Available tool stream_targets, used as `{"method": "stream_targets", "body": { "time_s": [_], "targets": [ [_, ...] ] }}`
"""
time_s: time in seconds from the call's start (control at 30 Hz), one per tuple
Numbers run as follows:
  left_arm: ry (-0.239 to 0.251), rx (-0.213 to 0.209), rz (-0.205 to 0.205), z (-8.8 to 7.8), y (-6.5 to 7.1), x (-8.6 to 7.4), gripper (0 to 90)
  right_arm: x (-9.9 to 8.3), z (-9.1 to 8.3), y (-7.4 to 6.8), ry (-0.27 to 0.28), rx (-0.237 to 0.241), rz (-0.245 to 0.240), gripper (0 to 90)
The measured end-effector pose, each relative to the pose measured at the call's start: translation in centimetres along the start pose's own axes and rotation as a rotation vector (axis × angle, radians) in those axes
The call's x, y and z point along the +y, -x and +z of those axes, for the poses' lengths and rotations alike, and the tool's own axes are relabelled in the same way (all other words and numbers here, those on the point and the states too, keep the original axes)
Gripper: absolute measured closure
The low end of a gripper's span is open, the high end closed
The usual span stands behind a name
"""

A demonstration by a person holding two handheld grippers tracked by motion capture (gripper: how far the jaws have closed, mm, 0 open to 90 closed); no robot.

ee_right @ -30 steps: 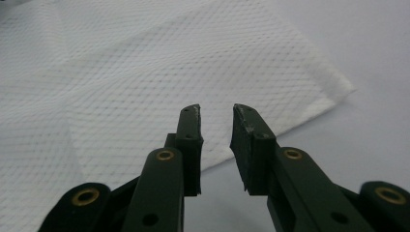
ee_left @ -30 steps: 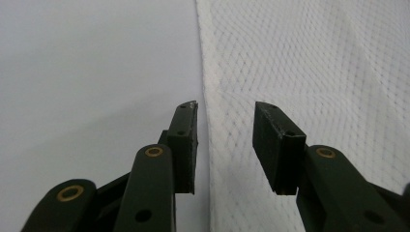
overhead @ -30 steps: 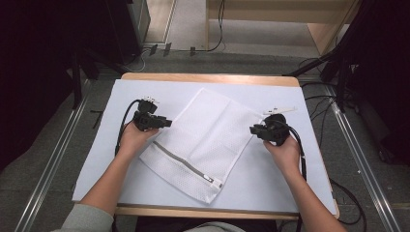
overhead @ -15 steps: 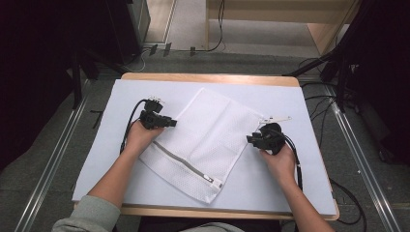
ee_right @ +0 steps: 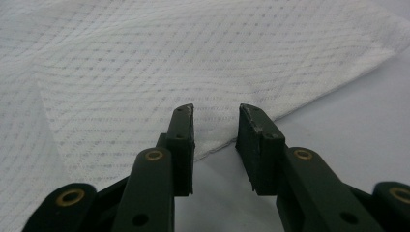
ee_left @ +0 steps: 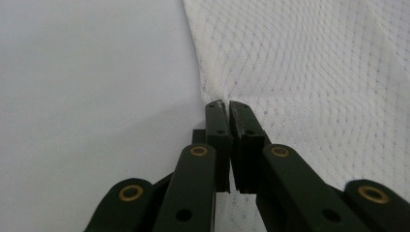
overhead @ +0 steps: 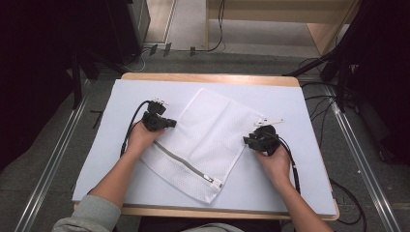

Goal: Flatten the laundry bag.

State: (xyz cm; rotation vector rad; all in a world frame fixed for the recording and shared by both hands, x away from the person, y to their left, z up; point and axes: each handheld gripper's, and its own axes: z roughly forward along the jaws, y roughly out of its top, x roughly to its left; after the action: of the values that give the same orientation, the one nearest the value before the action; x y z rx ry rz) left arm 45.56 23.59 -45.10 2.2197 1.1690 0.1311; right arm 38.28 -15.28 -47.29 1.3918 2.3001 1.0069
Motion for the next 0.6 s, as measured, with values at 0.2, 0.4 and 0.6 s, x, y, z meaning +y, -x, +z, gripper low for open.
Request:
{"method": "stream_targets", "body": {
  "time_s": [0.2, 0.4, 0.6],
  "targets": [
    [-0.002, -0.028, -0.029, 0.07, 0.0, -0.01, 89.9, -0.08, 0.36, -0.63, 0.032, -0.041, -0.03, 81.4],
    [-0.007, -0.029, -0.038, -0.04, 0.02, 0.03, 90.0, 0.17, 0.58, -0.56, 0.031, -0.023, -0.043, 90.0],
    [0.017, -0.036, -0.05, -0.67, 0.01, 0.03, 90.0, 0.49, 0.52, -0.34, 0.018, -0.015, -0.04, 90.0]
  ]
}}
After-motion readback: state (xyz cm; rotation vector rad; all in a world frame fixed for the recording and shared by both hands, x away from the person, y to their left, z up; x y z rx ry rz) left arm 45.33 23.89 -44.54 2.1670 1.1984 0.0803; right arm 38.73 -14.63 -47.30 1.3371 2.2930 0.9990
